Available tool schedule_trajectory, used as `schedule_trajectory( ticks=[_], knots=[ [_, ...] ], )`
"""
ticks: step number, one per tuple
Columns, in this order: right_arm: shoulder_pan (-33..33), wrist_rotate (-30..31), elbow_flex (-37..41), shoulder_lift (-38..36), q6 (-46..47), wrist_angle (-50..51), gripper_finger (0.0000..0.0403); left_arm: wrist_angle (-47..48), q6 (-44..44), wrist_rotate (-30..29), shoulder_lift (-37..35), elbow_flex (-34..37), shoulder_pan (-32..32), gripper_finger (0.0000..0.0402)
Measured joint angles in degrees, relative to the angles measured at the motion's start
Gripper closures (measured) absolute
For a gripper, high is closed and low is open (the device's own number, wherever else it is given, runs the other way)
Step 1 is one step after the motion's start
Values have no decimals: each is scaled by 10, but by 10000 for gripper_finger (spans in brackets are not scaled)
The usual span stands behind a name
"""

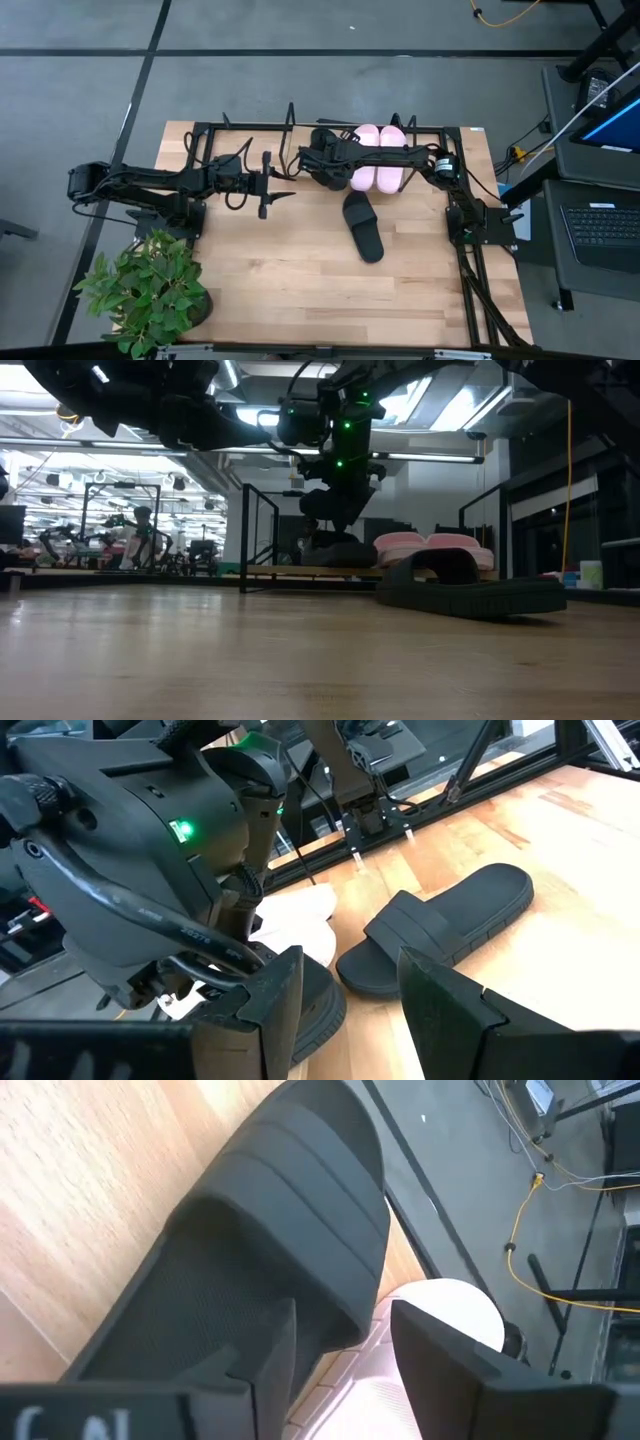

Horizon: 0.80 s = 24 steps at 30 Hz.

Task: Pick and place slides into the shelf
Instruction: Adjust the black slide on the shelf

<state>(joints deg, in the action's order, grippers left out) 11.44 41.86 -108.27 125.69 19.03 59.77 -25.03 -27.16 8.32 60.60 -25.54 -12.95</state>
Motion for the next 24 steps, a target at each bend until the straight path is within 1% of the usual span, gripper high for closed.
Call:
schedule_trajectory(
  ticks=[6, 13, 19, 24],
  knots=[
    [0, -13, -8, 0, -1, 10, 236, 0, 0, 2, 0, 0, 0, 244],
    [0, -12, -59, 0, -28, 21, 236, 1, 0, 2, 0, 0, 0, 244],
    [-1, -11, -106, -1, -29, 63, 236, 1, 0, 2, 0, 0, 0, 244],
    [-1, -29, -104, -1, -46, 66, 236, 1, 0, 2, 0, 0, 0, 244]
  ],
)
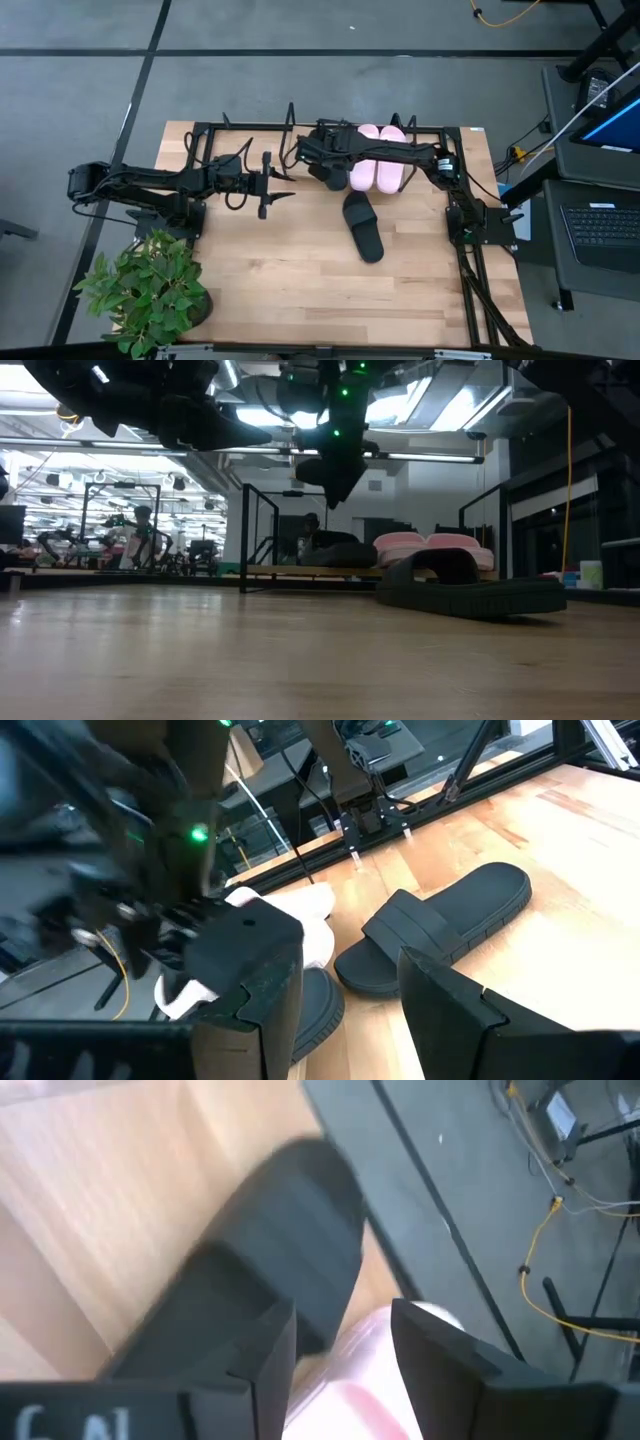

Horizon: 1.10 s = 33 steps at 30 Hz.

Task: Pick and place slides into the shelf
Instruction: Adjust the black slide on the shelf

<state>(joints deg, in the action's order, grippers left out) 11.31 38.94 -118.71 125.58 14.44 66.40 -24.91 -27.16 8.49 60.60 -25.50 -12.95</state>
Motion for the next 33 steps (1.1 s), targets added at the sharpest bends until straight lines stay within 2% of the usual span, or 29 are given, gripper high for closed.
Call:
schedule_trajectory(
  ticks=[7, 12, 18, 33],
  knots=[
    [0, -7, 69, 0, 4, 5, 246, 0, 0, 0, 0, 0, 0, 244],
    [0, -8, 106, 0, 2, -55, 268, 3, 0, 0, 1, 0, 0, 244],
    [0, -1, 114, 0, -13, -97, 285, -1, 0, -1, 1, 0, 0, 244],
    [3, 42, 114, 0, -30, -91, 287, -1, 0, -1, 0, 0, 0, 244]
  ],
)
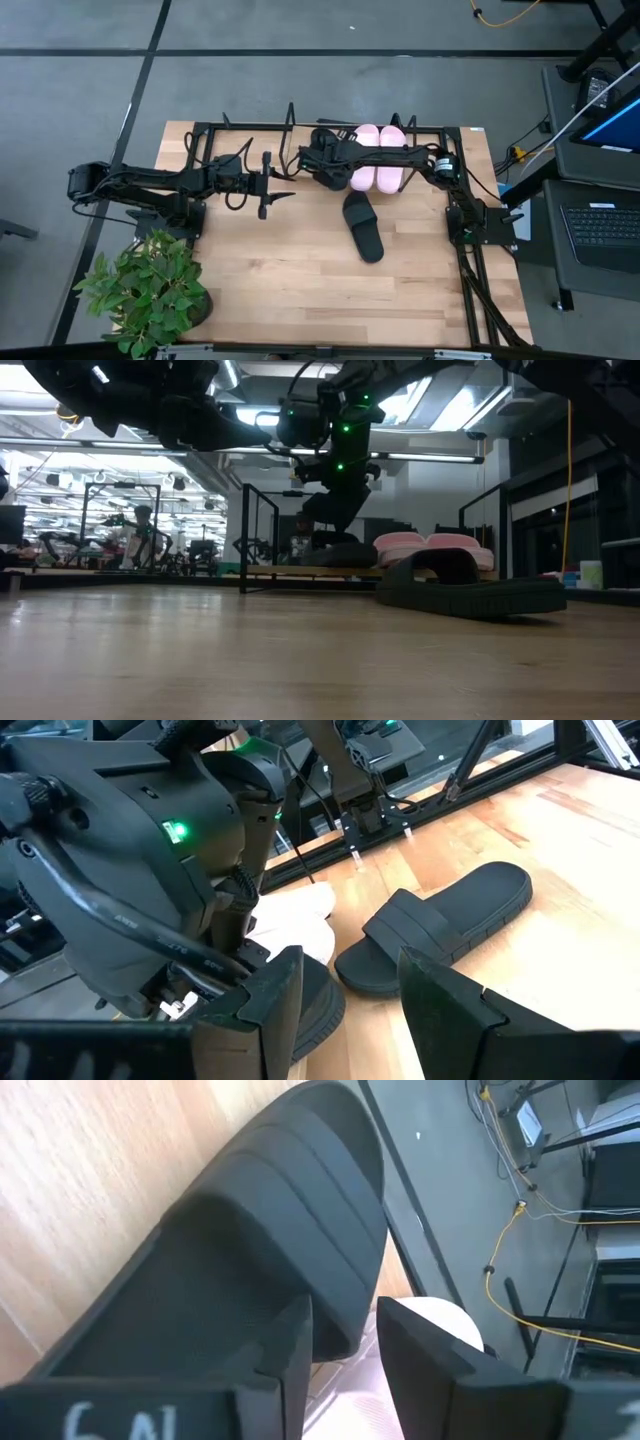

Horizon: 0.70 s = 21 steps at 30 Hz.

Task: Pick and place slides into the shelf
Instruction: Adjust the black slide on the shelf

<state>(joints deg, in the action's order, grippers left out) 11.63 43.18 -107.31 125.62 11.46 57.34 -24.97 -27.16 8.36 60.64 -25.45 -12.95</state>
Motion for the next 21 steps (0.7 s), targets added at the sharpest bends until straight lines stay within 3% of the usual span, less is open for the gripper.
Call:
schedule_trajectory(
  ticks=[21],
  knots=[
    [18, -46, 0, 0, -12, -20, 301, 0, 0, 0, 0, 0, 0, 244]
  ],
)
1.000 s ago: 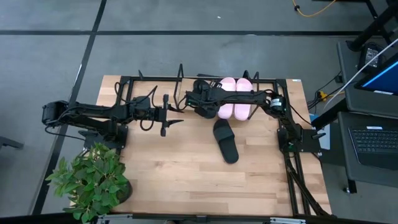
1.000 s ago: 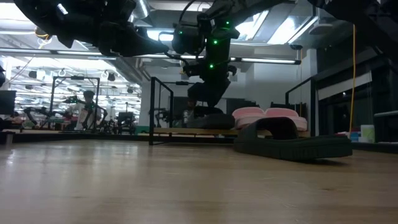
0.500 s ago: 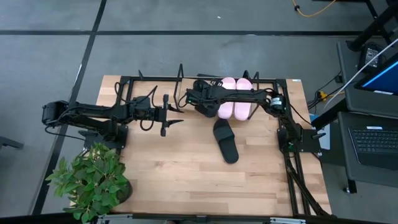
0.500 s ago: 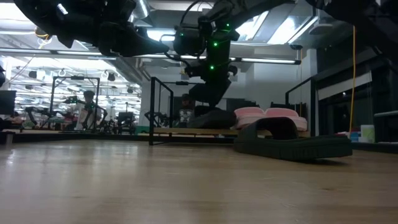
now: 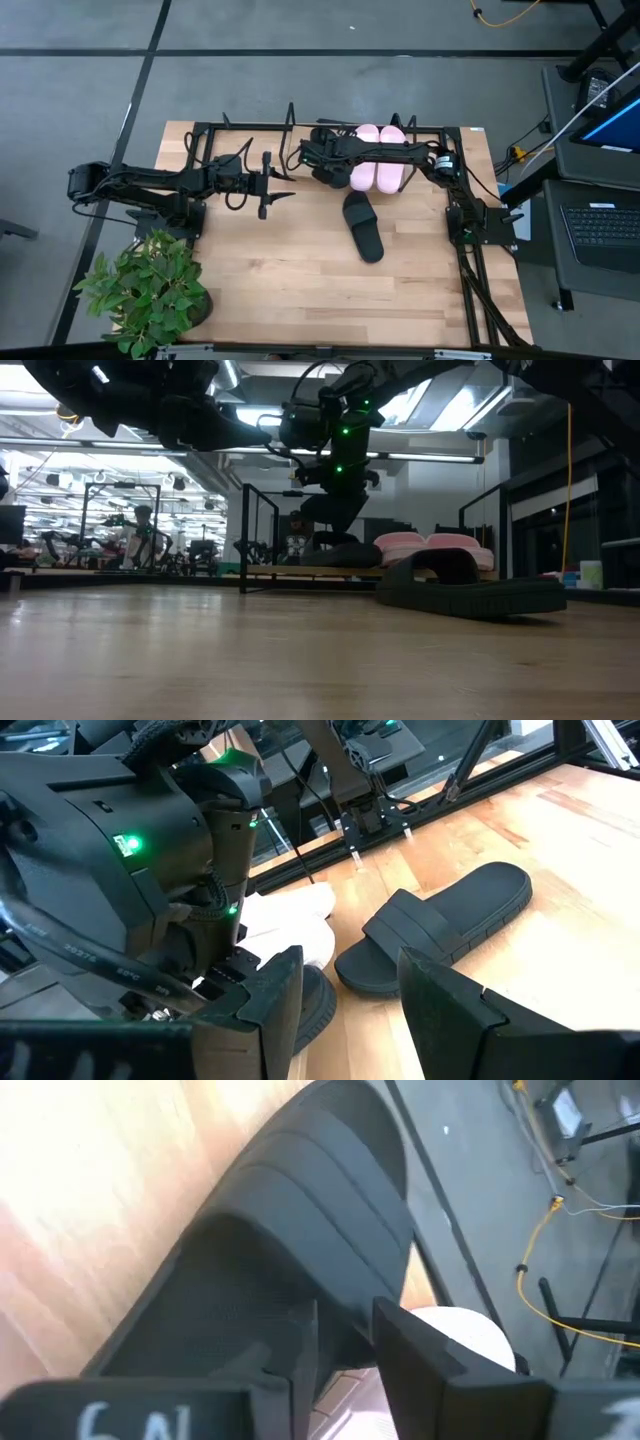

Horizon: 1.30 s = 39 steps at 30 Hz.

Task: Pick and place slides into the shelf
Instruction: Adjust the black slide on the shelf

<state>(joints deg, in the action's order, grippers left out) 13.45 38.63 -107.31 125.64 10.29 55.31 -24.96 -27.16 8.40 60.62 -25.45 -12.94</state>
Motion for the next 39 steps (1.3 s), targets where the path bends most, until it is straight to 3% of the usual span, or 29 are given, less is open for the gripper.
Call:
schedule_trajectory(
  ticks=[10, 33, 39],
  knots=[
    [2, -12, 0, 0, 0, 0, 396, 0, 0, 0, 0, 0, 0, 244],
    [2, -14, 0, 0, 60, 76, 400, -4, 0, 0, 0, -1, 0, 244],
    [-2, -25, 0, 0, 59, 75, 377, -4, 0, 0, 0, -1, 0, 244]
  ],
)
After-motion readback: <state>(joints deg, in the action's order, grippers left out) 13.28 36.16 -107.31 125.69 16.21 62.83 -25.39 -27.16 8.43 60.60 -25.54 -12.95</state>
